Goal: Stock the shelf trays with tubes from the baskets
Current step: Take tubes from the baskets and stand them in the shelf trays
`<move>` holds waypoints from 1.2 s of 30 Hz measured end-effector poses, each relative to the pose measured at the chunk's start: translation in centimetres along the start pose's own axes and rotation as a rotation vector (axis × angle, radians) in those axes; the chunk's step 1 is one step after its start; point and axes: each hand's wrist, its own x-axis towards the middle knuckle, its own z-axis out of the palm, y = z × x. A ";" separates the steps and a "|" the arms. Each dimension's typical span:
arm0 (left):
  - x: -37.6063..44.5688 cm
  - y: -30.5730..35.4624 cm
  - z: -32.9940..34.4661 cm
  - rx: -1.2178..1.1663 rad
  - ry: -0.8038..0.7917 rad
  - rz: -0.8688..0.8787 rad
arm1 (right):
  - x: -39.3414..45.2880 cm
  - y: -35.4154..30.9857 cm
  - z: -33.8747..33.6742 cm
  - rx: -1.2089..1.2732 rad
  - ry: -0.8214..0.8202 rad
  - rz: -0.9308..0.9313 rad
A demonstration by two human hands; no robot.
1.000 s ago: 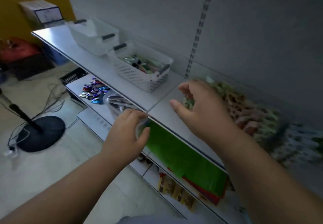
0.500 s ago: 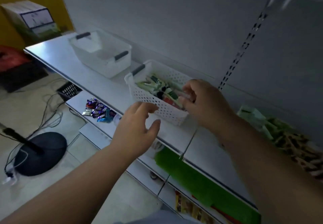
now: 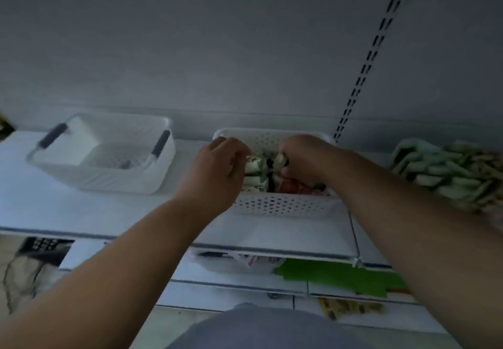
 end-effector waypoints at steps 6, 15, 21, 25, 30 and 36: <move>5.8 -0.6 0.9 0.183 -0.444 0.027 | -5.1 0.8 0.6 0.531 0.706 0.040; 8.4 -0.5 2.8 0.449 -0.679 0.270 | -9.2 -1.4 1.9 0.807 1.000 0.162; 4.8 2.5 -0.1 -0.023 -0.246 0.331 | -11.5 -1.4 3.2 0.925 1.078 0.225; 0.5 7.4 0.3 -0.339 -0.139 0.197 | -14.8 0.7 4.6 0.888 1.114 0.287; -2.7 12.4 5.9 -0.588 -0.278 -0.035 | -21.9 5.3 7.4 0.871 1.106 0.393; -6.7 23.2 13.7 -1.037 -0.587 -0.350 | -31.8 13.2 11.2 0.837 1.033 0.512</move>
